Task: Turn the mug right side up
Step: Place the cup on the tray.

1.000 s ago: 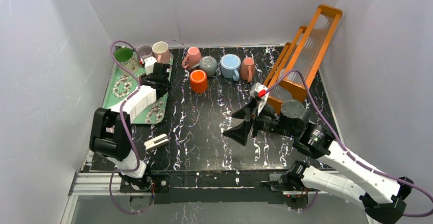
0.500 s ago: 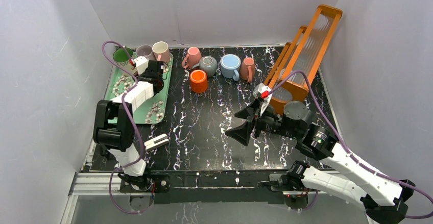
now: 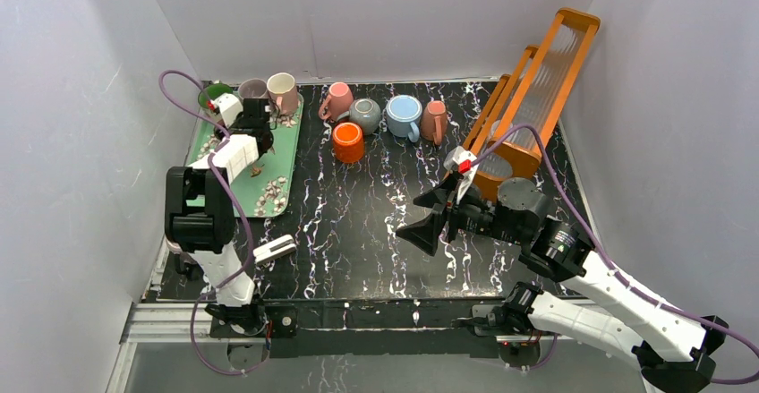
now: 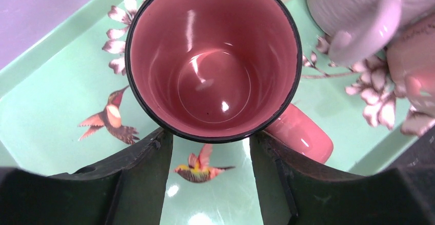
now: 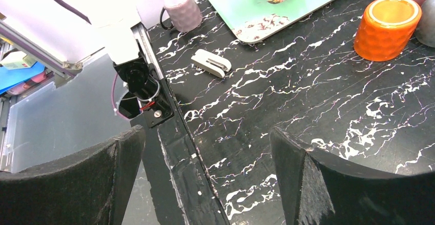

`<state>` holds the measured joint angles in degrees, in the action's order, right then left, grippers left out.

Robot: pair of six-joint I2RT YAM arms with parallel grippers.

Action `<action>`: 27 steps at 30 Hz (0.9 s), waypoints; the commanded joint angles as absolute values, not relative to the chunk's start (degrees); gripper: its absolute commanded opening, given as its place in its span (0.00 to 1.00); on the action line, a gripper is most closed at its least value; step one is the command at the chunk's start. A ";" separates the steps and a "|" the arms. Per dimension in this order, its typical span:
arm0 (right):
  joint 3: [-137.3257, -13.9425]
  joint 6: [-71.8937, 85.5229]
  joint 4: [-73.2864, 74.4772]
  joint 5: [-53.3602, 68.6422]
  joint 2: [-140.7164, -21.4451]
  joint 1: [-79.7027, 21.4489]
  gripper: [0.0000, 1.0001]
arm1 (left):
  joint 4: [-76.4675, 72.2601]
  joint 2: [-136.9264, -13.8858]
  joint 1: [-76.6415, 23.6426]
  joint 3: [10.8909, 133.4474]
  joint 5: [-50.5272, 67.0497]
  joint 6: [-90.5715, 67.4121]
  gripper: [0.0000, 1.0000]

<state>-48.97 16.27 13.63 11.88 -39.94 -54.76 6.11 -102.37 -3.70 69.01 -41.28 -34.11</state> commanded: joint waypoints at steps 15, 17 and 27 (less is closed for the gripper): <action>-49.56 16.01 11.93 10.47 -39.79 -54.93 0.99 | -1.85 -108.76 4.38 75.55 -38.60 -27.53 0.50; -49.50 15.98 12.07 10.34 -39.90 -54.89 0.99 | -3.16 -109.40 4.75 75.69 -37.69 -26.75 0.50; -49.62 15.35 12.65 9.33 -39.55 -54.91 0.99 | -5.93 -113.71 5.24 79.79 -34.28 -22.65 0.49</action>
